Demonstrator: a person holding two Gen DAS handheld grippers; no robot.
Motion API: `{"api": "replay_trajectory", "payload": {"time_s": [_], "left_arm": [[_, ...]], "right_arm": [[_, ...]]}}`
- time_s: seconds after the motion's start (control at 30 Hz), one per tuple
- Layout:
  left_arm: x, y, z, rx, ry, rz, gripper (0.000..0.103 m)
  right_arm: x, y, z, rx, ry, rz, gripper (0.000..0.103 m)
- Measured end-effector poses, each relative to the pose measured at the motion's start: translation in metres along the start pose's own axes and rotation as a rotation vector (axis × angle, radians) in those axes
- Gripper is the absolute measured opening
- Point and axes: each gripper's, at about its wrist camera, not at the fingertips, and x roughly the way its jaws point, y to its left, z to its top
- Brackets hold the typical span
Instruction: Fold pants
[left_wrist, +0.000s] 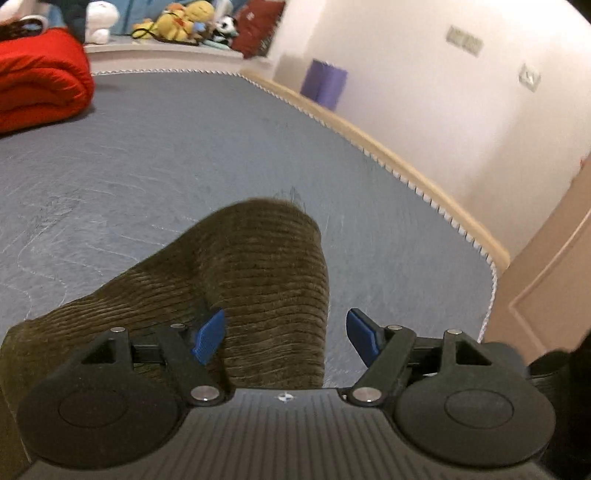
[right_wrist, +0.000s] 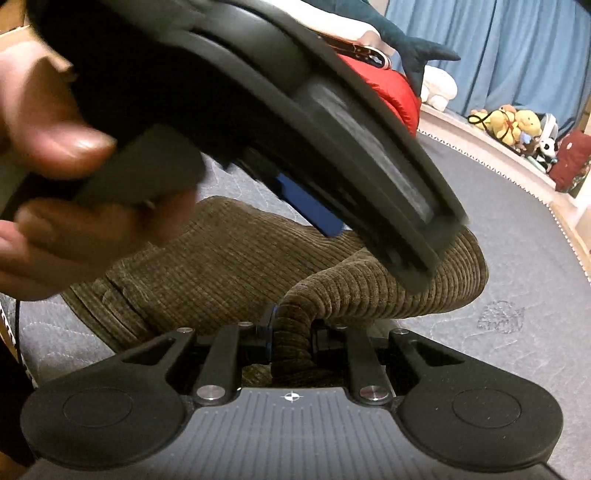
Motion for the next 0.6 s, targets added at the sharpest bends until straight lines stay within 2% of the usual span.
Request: {"api": "replay_trajectory", "payload": {"time_s": [0.07,0.13,0.17,0.2,0.3,0.37,0.43,0.5,0.57,0.6], "left_arm": [[0.009,-0.005,-0.002,0.04,0.018,0.014,0.075],[0.011,-0.006,-0.004,0.075,0.013,0.062,0.063],[0.011,-0.004,-0.004,0.075,0.014,0.063,0.054],[0.011,-0.003,-0.003,0.073,0.01,0.065,0.037],[0.003,0.002,-0.001,0.074,-0.014,0.108,0.019],[-0.007,0.012,0.0,0.044,-0.036,0.136,0.018],[-0.02,0.028,-0.002,-0.029,-0.048,0.155,0.017],[-0.033,0.049,-0.006,-0.108,-0.059,0.171,0.017],[-0.046,0.065,-0.01,-0.171,-0.071,0.171,0.017],[-0.051,0.074,-0.014,-0.202,-0.074,0.163,0.017]], "right_arm": [[-0.001,0.001,-0.001,0.0,-0.004,-0.002,0.017],[-0.002,0.0,-0.001,0.0,-0.007,-0.004,0.017],[-0.002,-0.001,-0.001,0.004,-0.006,-0.002,0.018],[-0.002,-0.003,-0.002,0.009,-0.004,-0.001,0.018],[-0.003,-0.006,0.001,0.019,-0.006,-0.004,0.019],[-0.006,-0.005,0.003,0.04,-0.012,0.014,0.025],[-0.011,-0.005,0.008,0.047,-0.038,0.01,0.028],[-0.017,-0.002,0.014,0.041,-0.062,-0.007,0.038],[-0.017,0.002,0.017,0.023,-0.056,-0.014,0.053],[-0.016,0.005,0.018,0.016,-0.052,-0.017,0.055]]}}
